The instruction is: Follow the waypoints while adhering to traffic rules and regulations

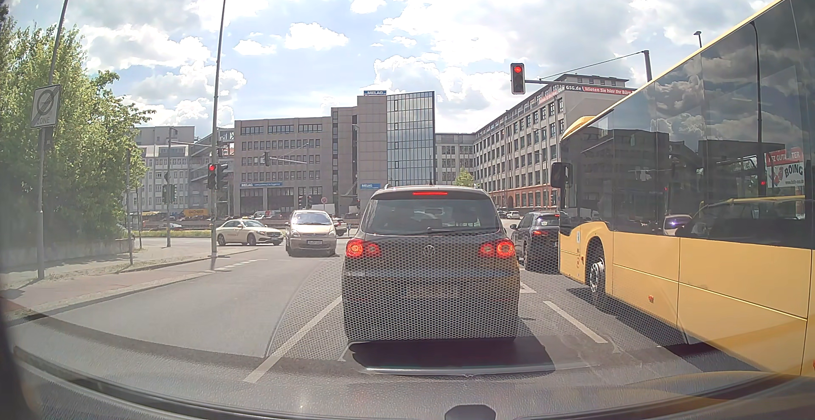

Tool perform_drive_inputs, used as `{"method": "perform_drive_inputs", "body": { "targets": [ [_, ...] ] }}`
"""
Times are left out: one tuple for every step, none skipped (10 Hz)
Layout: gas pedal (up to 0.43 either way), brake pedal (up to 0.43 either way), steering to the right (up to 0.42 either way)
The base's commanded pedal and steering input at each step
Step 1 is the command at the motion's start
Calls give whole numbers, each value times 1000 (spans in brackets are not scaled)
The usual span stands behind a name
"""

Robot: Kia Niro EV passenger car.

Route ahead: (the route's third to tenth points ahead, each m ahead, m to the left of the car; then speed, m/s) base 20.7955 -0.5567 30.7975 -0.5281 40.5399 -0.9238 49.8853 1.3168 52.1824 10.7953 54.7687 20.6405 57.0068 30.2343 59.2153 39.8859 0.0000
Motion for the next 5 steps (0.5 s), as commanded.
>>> {"method": "perform_drive_inputs", "body": {
  "targets": [
    [0,287,-1],
    [0,287,-1],
    [0,287,-1],
    [0,293,-1],
    [0,293,-1]
  ]
}}
